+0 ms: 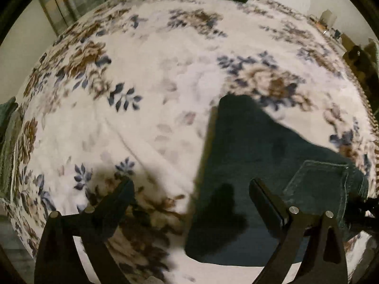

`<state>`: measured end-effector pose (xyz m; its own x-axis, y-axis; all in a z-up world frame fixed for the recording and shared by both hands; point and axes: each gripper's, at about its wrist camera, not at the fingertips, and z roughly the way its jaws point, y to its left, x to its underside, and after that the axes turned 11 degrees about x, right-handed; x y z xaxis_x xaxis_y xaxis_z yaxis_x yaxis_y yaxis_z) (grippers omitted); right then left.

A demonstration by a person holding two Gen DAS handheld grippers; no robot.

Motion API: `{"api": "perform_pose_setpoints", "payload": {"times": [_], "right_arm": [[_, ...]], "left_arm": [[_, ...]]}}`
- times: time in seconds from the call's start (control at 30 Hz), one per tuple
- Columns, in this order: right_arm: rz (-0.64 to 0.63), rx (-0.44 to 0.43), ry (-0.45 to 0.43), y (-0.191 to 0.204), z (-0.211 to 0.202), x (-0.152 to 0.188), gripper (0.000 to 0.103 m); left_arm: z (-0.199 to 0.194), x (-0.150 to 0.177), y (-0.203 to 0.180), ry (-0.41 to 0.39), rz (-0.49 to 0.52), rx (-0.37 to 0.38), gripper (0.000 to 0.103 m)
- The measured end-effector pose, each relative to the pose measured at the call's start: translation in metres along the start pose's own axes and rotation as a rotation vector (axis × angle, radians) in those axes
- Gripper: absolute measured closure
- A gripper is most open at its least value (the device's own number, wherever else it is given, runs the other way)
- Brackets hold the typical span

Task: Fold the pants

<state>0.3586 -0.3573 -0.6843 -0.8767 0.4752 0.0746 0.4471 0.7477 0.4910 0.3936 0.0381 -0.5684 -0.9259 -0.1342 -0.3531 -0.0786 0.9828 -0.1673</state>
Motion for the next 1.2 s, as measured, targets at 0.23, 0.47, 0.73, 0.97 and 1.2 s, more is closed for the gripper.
{"api": "perform_pose_setpoints", "payload": {"times": [0.23, 0.47, 0.73, 0.97, 1.2], "right_arm": [[-0.042, 0.045, -0.147, 0.01, -0.048, 0.004, 0.093], [-0.014, 0.19, -0.064, -0.032, -0.03, -0.029, 0.075], [0.167, 0.019, -0.119, -0.057, -0.07, 0.001, 0.054], [0.122, 0.095, -0.191, -0.032, -0.072, 0.019, 0.09], [0.083, 0.182, -0.212, -0.035, -0.093, 0.032, 0.09]], "left_arm": [[0.019, 0.004, 0.001, 0.077, -0.014, 0.091, 0.004], [0.04, 0.005, -0.006, 0.14, -0.038, 0.158, 0.004], [0.033, 0.009, -0.019, 0.132, -0.009, 0.166, 0.004], [0.038, 0.018, -0.027, 0.155, 0.006, 0.156, 0.004], [0.042, 0.021, -0.028, 0.179, -0.009, 0.19, 0.004]]}}
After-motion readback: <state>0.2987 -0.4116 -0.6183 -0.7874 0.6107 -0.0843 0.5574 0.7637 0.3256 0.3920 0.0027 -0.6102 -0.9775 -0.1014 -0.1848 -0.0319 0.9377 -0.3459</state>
